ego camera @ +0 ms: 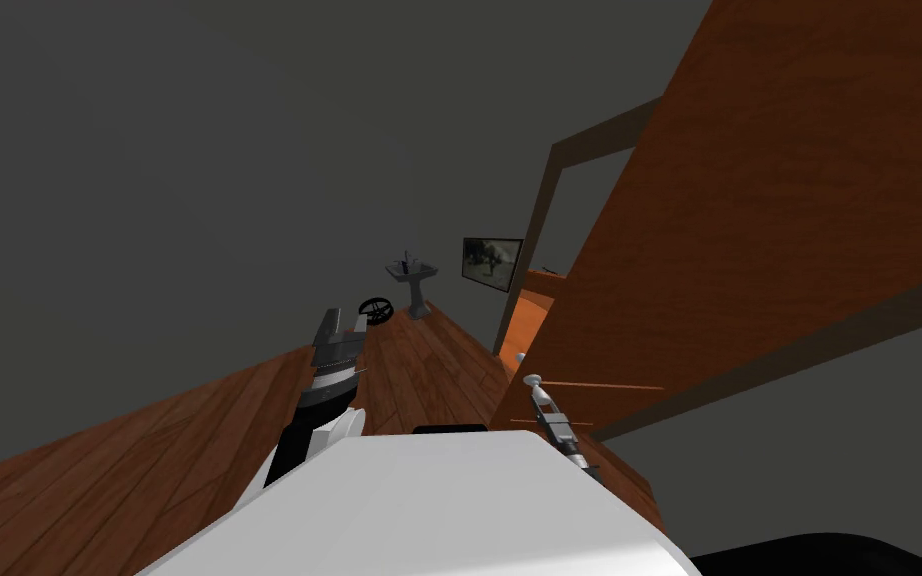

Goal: Pull the door open

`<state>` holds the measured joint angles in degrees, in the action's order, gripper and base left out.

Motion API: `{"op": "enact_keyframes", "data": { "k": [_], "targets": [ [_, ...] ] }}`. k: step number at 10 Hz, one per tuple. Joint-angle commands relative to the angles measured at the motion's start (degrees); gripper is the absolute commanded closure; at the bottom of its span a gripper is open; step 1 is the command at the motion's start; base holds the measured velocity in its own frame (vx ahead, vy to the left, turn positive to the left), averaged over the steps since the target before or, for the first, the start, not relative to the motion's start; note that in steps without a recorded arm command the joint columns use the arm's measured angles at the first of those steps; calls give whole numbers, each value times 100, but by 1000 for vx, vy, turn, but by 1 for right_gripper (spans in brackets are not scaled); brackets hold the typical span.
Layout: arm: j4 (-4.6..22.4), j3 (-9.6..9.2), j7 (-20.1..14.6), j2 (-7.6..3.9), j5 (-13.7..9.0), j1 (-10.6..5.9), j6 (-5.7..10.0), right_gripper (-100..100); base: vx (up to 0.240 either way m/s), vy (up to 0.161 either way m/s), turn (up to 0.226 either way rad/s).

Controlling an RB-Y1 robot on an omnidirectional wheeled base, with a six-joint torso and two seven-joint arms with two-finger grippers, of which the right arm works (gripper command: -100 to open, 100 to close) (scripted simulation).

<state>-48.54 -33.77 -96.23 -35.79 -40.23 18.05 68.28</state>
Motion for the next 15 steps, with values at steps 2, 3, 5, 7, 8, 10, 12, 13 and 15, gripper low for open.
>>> {"op": "enact_keyframes", "data": {
  "k": [2, 3, 5, 7, 8, 10, 12, 13, 15],
  "targets": [
    [56, -46, -45, -8, 27, -10, 41, 100, -118, -26, 73],
    [86, -61, -71, -17, 37, -24, 69, 100, -214, -31, 172],
    [158, -97, -131, -40, 61, -55, 136, 100, -201, -64, 131],
    [237, -137, -198, -65, 87, -89, 210, 100, -196, -40, 130],
    [276, -156, -231, -78, 100, -106, 246, 100, -216, -55, 139],
    [345, -191, -289, -100, 123, -136, 311, 100, -214, -45, 140],
    [408, -222, -342, -119, 143, -163, 369, 100, -189, -45, 105],
    [389, -225, -313, -105, 143, -152, 311, 100, -70, -25, 24],
    [596, -326, -389, -80, 177, -99, 562, 100, -57, -25, 75]
  ]
}}
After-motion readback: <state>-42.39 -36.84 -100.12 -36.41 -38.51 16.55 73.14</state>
